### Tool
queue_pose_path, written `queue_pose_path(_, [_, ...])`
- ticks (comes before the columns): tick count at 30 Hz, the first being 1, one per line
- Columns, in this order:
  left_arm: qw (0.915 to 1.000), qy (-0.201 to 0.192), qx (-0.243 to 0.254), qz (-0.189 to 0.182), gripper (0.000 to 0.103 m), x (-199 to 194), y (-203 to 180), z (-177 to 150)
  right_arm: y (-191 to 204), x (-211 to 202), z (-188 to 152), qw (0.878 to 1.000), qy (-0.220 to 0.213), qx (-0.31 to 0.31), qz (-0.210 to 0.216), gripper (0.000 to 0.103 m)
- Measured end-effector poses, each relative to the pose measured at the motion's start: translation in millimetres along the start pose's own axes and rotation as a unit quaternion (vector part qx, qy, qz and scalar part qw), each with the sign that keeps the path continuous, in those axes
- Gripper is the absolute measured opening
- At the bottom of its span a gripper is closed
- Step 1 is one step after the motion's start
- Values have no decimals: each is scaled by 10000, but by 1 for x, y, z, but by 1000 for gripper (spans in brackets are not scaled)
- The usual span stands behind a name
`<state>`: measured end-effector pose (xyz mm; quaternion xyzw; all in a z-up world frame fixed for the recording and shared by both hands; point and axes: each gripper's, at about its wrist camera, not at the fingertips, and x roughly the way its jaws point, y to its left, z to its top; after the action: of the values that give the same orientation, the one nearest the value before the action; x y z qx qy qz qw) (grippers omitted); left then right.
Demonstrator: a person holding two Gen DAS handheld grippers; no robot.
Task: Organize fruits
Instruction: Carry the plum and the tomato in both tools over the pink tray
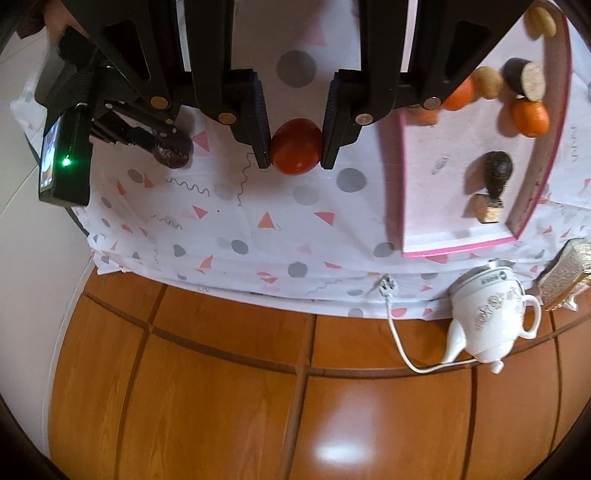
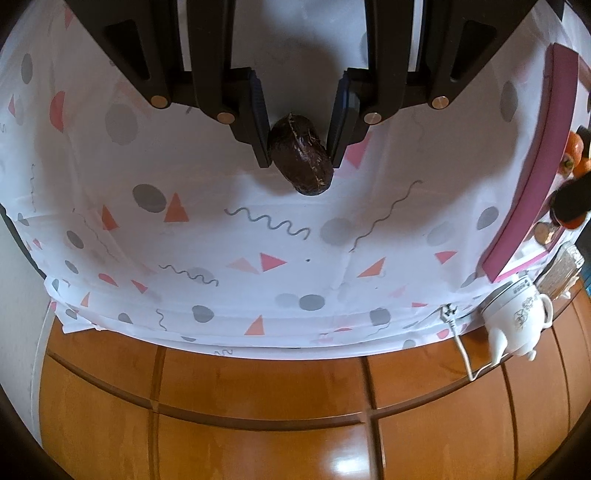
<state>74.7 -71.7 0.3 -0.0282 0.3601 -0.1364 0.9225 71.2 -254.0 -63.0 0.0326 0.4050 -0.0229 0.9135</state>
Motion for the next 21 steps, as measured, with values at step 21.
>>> queue_pose_path(21, [9969,-149,-625,449,27,-43,89,-14,77,-21,2,9930,95,-424,1099,30])
